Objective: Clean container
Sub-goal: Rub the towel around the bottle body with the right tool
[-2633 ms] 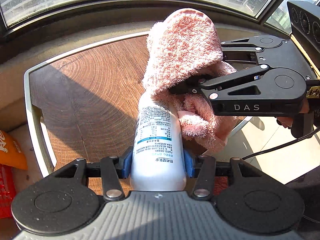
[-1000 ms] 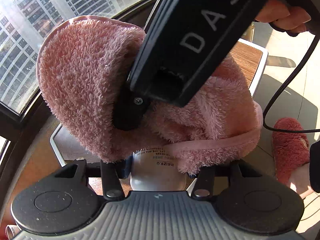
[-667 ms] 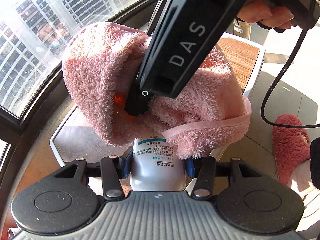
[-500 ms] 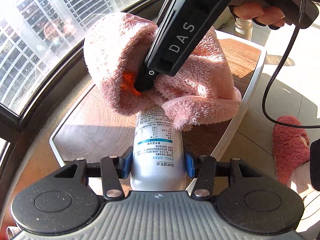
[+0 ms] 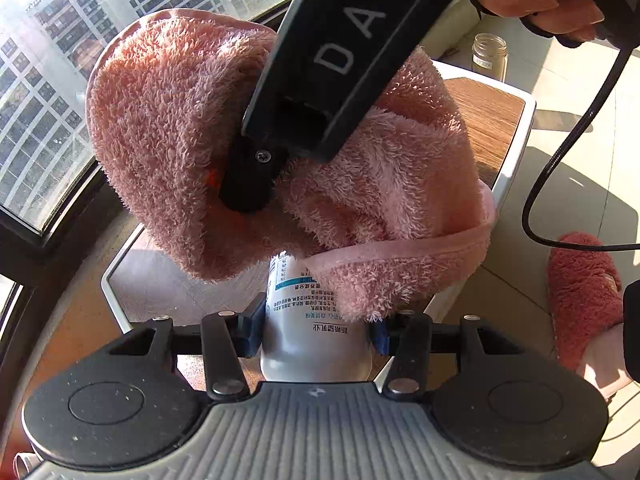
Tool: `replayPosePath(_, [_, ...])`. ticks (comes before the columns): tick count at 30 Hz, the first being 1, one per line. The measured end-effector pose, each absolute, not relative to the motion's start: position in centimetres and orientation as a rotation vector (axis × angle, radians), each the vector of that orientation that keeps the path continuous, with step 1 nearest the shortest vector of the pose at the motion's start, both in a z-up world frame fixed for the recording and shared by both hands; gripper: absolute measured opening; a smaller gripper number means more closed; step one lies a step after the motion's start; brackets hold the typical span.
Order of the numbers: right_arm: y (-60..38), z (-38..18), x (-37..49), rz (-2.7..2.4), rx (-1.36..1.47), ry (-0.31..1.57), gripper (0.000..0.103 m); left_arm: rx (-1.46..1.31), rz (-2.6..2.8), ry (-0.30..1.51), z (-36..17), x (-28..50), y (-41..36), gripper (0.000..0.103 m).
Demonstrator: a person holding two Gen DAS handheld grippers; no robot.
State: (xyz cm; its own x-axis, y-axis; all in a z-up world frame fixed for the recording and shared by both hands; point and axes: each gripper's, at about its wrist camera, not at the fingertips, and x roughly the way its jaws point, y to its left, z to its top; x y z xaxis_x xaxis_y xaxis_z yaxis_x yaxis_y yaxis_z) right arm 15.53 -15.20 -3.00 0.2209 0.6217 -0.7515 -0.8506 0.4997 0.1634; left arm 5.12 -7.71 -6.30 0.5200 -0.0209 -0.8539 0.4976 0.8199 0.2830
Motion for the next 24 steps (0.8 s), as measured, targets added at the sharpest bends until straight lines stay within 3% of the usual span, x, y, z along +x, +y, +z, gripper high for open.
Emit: replayPosePath(24, [-16.6, -5.5, 17.1, 0.858, -0.437, 0.889, 0.035, 0.616, -0.336, 0.937, -6.9, 5.0, -8.2, 0.049])
